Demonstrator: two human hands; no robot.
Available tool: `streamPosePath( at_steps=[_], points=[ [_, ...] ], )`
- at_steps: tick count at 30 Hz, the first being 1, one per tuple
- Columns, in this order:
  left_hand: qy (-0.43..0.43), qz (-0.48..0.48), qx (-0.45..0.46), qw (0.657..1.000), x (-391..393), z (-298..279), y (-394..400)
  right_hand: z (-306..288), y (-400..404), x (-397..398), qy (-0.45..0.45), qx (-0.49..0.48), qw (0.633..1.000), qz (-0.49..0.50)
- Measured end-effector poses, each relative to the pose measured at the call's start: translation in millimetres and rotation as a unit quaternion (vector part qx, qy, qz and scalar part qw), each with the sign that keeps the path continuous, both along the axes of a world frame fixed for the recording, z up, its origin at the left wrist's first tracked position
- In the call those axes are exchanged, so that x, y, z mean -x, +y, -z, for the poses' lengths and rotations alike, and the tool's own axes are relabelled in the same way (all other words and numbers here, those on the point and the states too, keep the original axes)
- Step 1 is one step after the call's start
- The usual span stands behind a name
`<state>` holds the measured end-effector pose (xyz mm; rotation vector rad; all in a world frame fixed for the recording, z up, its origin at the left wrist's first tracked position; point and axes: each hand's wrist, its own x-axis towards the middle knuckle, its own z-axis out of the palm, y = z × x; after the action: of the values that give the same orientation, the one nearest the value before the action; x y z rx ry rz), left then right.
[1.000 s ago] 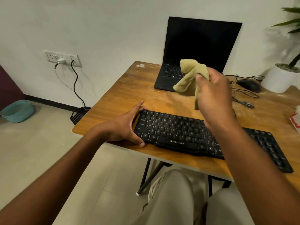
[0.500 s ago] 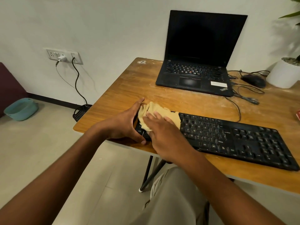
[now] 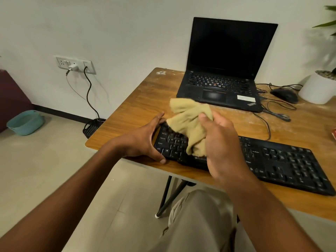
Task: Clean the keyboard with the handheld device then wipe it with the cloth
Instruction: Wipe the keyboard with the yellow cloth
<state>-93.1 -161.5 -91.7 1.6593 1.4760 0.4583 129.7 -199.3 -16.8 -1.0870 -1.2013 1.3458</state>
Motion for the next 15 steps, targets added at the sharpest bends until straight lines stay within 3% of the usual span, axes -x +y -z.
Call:
streamPosePath(
  at_steps=[2,3,6,9,12,15],
  points=[
    [-0.003,-0.001,0.000,1.000,0.4,-0.6,0.2,-9.3,17.1,9.8,0.067,-0.007,0.996,0.053],
    [-0.003,0.000,-0.003,1.000,0.6,-0.1,0.9,-8.7,26.3,15.5,0.043,-0.040,0.995,0.076],
    [-0.006,-0.001,-0.004,1.000,1.2,1.6,2.2,12.2,45.7,34.7,-0.209,-0.174,0.959,0.073],
    [0.000,0.003,-0.012,1.000,0.1,2.9,1.8,40.5,46.9,45.7,-0.420,-0.186,0.885,-0.069],
    [0.014,0.000,-0.017,1.000,-1.4,3.6,2.1,53.1,38.3,44.4,-0.532,-0.190,0.806,-0.177],
    [0.022,-0.005,-0.013,1.000,-2.1,3.4,2.9,48.1,27.9,34.5,-0.564,-0.227,0.764,-0.216]
  ],
)
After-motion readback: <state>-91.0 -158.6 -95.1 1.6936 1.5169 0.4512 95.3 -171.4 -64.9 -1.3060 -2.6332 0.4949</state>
